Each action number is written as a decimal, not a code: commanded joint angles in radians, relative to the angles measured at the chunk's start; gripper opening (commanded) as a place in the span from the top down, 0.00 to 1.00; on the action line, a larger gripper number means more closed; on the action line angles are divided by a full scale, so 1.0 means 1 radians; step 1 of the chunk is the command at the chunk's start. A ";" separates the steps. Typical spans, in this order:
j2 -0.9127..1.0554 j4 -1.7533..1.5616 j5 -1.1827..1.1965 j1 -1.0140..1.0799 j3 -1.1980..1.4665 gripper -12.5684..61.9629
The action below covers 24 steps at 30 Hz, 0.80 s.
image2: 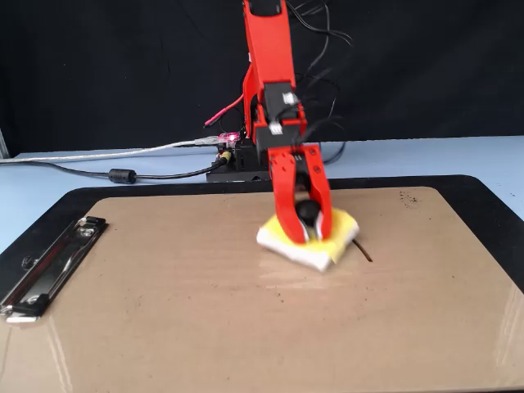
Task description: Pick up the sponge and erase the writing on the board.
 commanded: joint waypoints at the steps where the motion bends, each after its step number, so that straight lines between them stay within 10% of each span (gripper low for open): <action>1: -0.190 -0.031 0.006 -0.020 -0.169 0.94; 11: 0.365 -0.040 0.006 -0.160 0.383 0.94; 20: -0.258 -0.156 0.006 -0.230 -0.176 0.94; 24: -0.109 -0.164 0.008 -0.239 0.002 0.94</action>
